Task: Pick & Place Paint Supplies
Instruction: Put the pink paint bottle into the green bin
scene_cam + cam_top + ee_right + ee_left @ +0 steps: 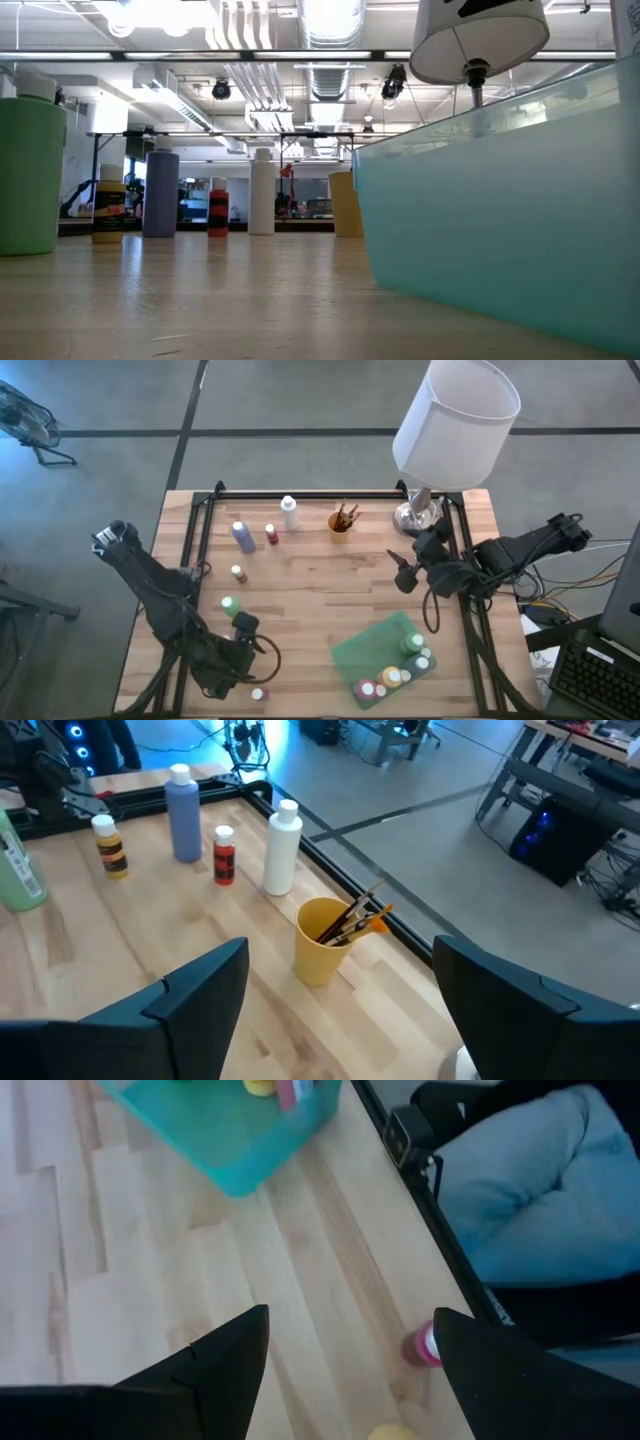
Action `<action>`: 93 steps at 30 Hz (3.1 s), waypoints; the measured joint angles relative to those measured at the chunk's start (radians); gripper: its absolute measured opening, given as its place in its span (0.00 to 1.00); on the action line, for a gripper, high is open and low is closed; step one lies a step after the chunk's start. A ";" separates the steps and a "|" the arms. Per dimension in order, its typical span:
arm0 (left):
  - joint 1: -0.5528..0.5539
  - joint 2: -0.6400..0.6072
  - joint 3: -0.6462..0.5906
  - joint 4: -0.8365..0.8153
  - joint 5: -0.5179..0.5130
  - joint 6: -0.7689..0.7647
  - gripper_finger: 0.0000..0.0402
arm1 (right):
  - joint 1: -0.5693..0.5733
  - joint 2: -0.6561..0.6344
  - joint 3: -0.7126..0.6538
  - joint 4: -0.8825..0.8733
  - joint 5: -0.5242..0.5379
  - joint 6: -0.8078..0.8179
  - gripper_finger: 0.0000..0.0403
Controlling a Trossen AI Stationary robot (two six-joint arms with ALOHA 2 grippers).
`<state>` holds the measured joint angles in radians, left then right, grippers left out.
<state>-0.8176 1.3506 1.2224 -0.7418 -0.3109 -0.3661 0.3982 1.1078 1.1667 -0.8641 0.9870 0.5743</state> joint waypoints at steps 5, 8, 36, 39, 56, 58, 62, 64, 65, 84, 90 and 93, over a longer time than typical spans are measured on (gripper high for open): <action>-0.006 0.042 0.000 0.016 0.039 -0.012 0.71 | -0.009 0.000 0.000 0.000 0.003 -0.007 0.79; -0.006 0.062 0.000 0.036 0.072 -0.028 0.71 | -0.009 0.002 0.000 0.000 0.004 -0.009 0.80; -0.010 0.263 0.061 0.077 0.240 -0.140 0.71 | -0.009 0.005 -0.006 0.000 0.006 -0.008 0.66; -0.010 0.294 0.073 0.065 0.250 -0.141 0.71 | -0.009 0.005 -0.010 0.000 0.005 -0.006 0.65; -0.010 0.325 0.093 0.007 0.250 -0.181 0.71 | -0.009 0.005 -0.013 0.001 -0.001 0.002 0.68; -0.010 0.327 0.092 0.007 0.250 -0.181 0.71 | -0.009 0.005 -0.013 0.001 -0.001 0.001 0.70; -0.010 0.345 0.093 0.007 0.251 -0.181 0.70 | -0.009 0.005 -0.013 0.000 0.000 -0.001 0.73; -0.010 0.357 0.094 0.007 0.253 -0.181 0.69 | -0.009 0.005 -0.014 0.001 0.000 -0.003 0.74; -0.010 0.360 0.096 0.005 0.257 -0.183 0.68 | -0.009 0.005 -0.014 0.000 0.000 -0.004 0.75; -0.010 0.369 0.101 0.004 0.274 -0.193 0.48 | -0.009 0.006 -0.014 0.000 0.000 -0.005 0.81; -0.010 0.369 0.100 0.004 0.275 -0.193 0.39 | -0.009 0.006 -0.014 -0.016 0.000 -0.005 0.76; -0.010 0.369 0.100 0.004 0.275 -0.192 0.35 | -0.009 0.006 -0.014 -0.019 0.000 -0.005 0.73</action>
<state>-0.8276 1.7191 1.3228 -0.7379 -0.0357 -0.5579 0.3895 1.1133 1.1530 -0.8830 0.9869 0.5690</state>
